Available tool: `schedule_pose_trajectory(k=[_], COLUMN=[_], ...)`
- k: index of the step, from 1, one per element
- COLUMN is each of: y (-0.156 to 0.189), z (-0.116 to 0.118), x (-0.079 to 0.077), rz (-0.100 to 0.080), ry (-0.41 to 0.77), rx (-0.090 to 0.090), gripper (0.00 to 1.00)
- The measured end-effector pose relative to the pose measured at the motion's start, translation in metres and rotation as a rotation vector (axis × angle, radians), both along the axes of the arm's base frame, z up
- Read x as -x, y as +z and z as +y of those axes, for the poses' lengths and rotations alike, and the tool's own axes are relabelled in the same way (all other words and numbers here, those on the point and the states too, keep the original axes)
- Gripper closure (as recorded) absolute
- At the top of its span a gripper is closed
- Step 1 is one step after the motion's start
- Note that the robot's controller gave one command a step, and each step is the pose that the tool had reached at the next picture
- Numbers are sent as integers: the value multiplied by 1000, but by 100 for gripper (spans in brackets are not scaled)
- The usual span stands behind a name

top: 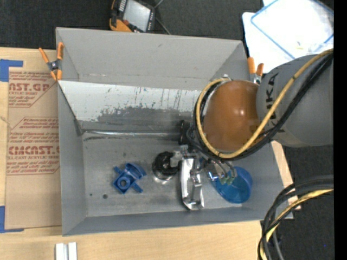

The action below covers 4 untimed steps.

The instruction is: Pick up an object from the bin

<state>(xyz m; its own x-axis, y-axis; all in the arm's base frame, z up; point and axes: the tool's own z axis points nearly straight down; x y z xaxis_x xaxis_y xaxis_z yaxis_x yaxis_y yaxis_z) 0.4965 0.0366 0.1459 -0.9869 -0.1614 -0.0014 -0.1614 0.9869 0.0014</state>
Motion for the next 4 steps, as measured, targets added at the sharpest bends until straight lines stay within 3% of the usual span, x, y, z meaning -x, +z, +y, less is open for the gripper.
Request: schedule_pose_trajectory(k=[1, 2, 3, 4], y=[-11, -27, -59, -29], z=[16, 13, 23, 1], x=[-21, -18, -35, -10], rz=[-4, -10, -10, 1], ry=[14, 66, -10, 103], rx=[-1, -4, -5, 1], gripper=[0, 0, 0, 100])
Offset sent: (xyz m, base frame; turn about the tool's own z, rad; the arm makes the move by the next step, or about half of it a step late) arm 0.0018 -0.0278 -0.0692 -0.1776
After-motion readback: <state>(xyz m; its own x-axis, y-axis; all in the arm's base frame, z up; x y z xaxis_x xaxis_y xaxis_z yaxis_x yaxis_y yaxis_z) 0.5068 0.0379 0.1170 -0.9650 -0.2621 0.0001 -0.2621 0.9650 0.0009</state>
